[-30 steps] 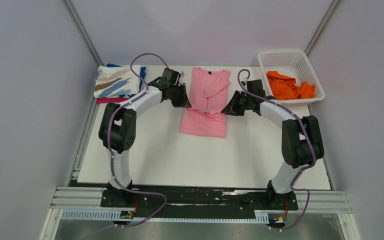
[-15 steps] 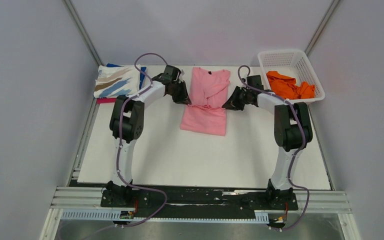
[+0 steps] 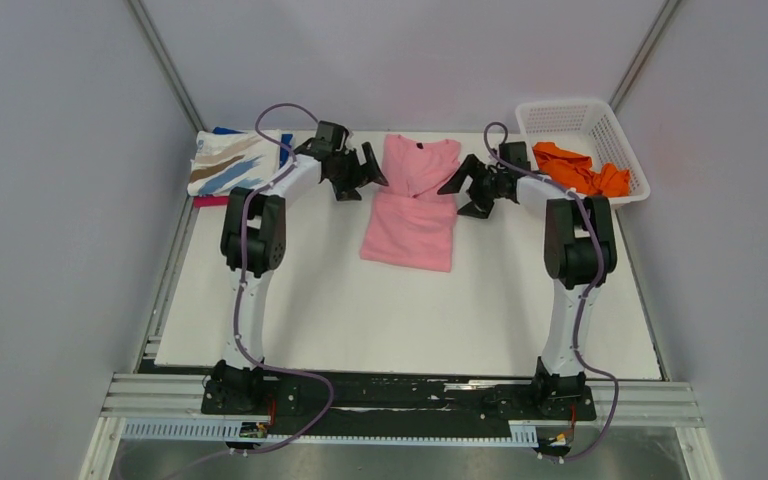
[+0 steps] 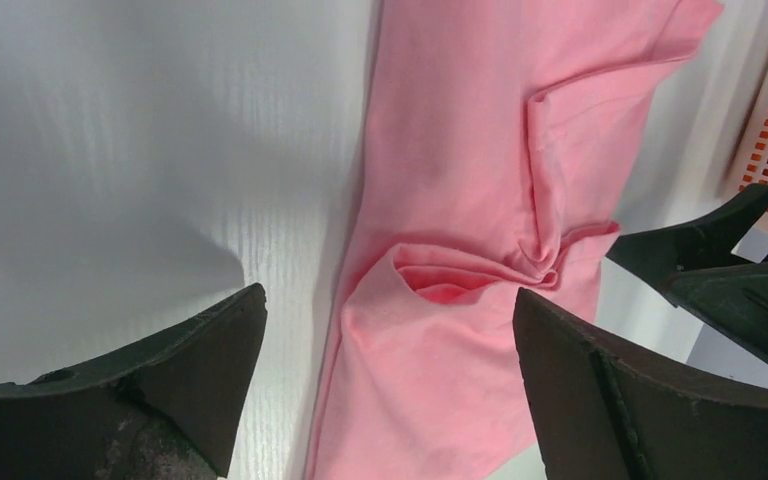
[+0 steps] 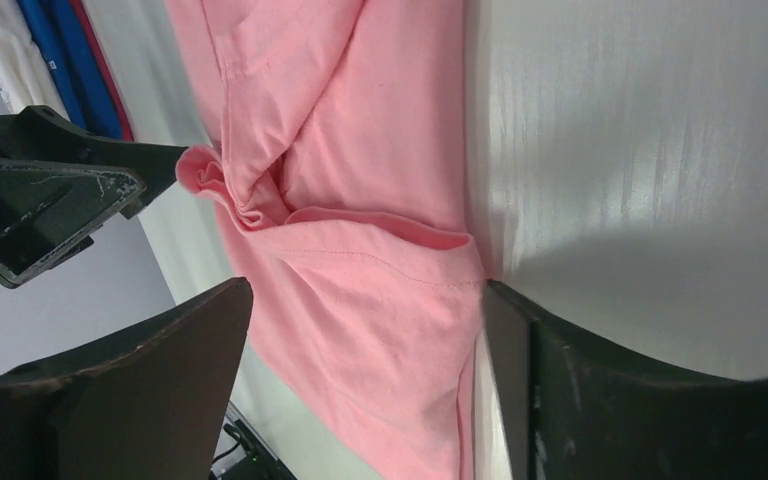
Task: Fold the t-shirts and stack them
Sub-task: Fold the folded rectangular tshirt in 1/3 of the way, then grab one side of the 2/3 rectangular tshirt with both arms
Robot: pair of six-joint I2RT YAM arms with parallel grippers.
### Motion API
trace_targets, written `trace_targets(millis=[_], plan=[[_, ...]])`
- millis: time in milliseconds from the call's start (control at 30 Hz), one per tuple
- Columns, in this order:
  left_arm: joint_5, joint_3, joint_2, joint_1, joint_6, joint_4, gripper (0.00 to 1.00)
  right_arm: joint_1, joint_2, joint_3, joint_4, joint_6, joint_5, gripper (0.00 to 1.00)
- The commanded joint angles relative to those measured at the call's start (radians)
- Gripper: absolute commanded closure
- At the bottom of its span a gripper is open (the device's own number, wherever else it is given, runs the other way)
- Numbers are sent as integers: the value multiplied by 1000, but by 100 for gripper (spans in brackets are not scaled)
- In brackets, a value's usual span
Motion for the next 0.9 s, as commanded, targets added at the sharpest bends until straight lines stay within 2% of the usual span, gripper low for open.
trace_targets(millis=[0,33,67,300,467,600,733,867], plan=[[7,15,-97,3,16,13,0,-3,-103,5,27,-41,-17,6],[8,-23,-138,3,20,14,0,-4,-131,-14,24,-59,-16,1],[3,-52,-163,2,28,20,0,-3,-161,-39,18,-75,-11,0],[-70,-490,-481,-19,63,51,0,42,-426,-359,16,-124,55,0],[-106,-724,-585,-61,62,67,0,128,-539,-548,8,-117,136,1],[-121,-795,-579,-78,45,101,1,168,-538,-609,31,-83,191,3],[-127,-796,-511,-84,25,137,12,183,-496,-627,93,-52,189,7],[-122,-800,-472,-88,1,174,20,186,-451,-625,108,-33,186,20]])
